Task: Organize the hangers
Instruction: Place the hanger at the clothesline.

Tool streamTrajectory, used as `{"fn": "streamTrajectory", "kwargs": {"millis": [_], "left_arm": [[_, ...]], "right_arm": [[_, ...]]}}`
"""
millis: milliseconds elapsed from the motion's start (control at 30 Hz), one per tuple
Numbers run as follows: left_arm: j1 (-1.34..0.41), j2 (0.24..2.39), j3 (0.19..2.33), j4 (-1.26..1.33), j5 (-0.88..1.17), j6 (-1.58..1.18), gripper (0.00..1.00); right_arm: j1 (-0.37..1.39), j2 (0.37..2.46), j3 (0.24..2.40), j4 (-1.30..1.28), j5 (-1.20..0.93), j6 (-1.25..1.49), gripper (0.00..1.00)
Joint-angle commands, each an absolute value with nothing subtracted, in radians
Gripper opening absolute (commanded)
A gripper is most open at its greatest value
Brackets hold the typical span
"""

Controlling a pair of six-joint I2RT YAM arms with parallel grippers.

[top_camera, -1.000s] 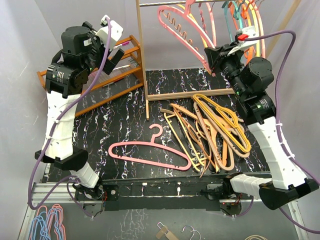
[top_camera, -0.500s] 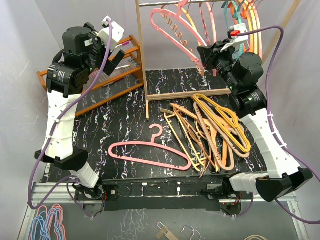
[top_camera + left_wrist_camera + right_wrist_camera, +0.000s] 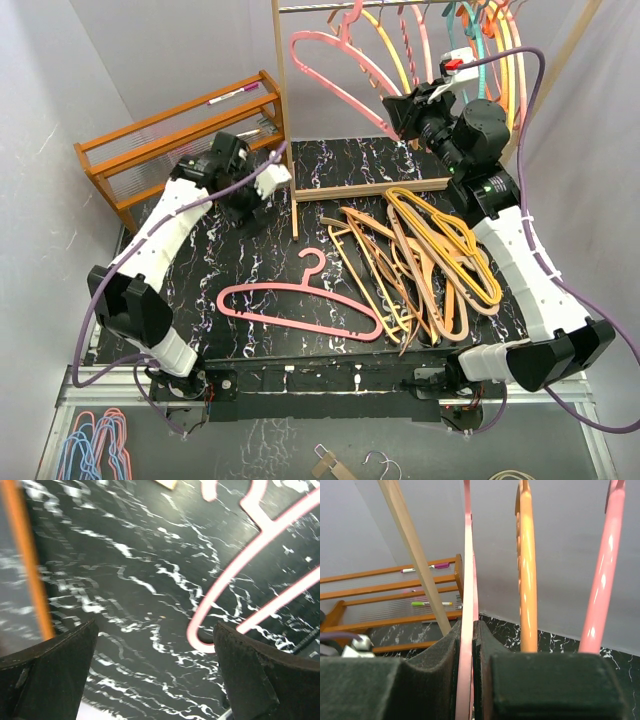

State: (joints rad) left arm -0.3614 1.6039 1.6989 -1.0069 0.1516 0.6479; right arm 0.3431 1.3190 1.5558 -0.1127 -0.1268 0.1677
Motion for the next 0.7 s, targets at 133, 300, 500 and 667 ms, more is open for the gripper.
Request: {"fn": "streamTrajectory", "kwargs": {"millis": [133, 300, 500, 667], "left_arm": [[-0.367, 1.479, 1.423, -0.934, 0.314, 0.719, 0.97], [-0.380, 1.448, 1.268, -0.819, 0.376, 0.701, 0.97], [-0.496, 1.431, 1.037, -0.674, 0.486, 0.743, 0.97], [-0.544, 1.493, 0.940, -0.540, 0.408, 0.817, 0.97]], "right_arm": [[0.344, 1.294, 1.559, -0.043, -0.176, 0.190, 0.20], [0.345, 1.224, 1.524, -0.059, -0.174, 0.190, 0.86], [0.345, 1.110, 1.401, -0.142, -0.285, 0.178, 0.95], [0.345, 1.006, 1.278, -0.191, -0.264, 0.179, 0.96]]}}
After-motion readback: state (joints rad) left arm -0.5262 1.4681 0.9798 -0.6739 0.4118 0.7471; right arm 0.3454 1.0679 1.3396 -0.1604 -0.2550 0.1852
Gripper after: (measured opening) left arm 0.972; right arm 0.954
